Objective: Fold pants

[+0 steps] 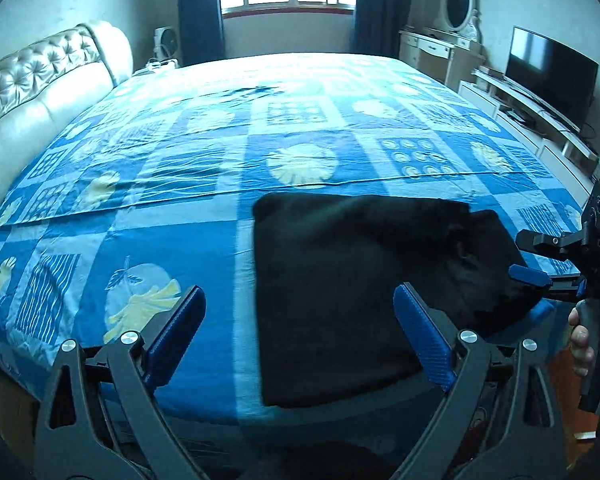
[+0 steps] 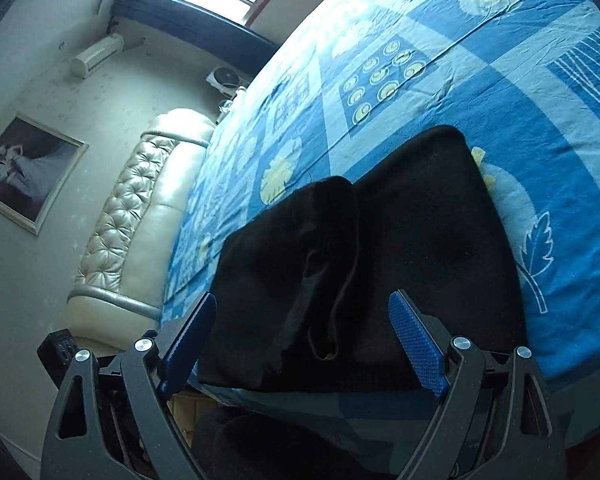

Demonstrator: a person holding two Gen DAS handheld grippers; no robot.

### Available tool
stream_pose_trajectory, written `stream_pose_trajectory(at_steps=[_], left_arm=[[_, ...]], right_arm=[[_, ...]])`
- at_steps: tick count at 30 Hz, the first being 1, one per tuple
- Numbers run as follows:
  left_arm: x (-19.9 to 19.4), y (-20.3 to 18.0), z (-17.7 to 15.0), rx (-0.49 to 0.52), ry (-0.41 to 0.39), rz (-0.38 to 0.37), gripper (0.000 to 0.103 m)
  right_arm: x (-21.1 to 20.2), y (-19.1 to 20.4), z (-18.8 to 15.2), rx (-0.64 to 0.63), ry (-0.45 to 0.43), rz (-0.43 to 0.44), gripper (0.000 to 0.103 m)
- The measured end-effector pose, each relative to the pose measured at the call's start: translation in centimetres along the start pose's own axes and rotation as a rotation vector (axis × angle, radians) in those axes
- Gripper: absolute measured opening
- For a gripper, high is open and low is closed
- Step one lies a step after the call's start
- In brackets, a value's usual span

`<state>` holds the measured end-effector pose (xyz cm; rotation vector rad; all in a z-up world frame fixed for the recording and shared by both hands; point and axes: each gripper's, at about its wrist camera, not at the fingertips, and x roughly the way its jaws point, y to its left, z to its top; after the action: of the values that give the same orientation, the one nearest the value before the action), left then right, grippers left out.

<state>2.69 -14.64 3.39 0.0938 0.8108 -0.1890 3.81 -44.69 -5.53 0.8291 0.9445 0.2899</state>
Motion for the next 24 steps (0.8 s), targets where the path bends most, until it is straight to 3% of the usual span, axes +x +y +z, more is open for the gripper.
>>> stream_pose_trajectory(at_steps=[9,11,12,13,17,24], left_arm=[[0.8,6.9,-2.0,-0.135,0.050,0.026,0.095],[1.1,7.5,-2.4,-0.169,0.059,0.008,0.095],[1.2,7.6,-2.6,-0.182,0.063,-0.002,0.095],[1.3,7.7,-2.8,-0.193,0.068,-0.012,0.095],[1.7,7.9,-3.4,-0.221,0.095,-0.044,0.095],[1.8,7.1,-3.6,-0.197,0.092,-0.073,0.095]], right_arm=[[3.5,2.3,0.2,-0.081,0.086,-0.125,0.086],[4.2,2.3,0.0,-0.070,0.100,-0.122,0.071],[4.8,2.2,-0.1,-0.055,0.126,-0.114,0.042],[5.4,2.1,-0.3,-0.042,0.149,-0.119,0.028],[5.5,3.7,-0.7,-0.116,0.131,-0.173,0.017],[-1.9,6.5,1.3,-0.249,-0.061,-0.220,0.013]])
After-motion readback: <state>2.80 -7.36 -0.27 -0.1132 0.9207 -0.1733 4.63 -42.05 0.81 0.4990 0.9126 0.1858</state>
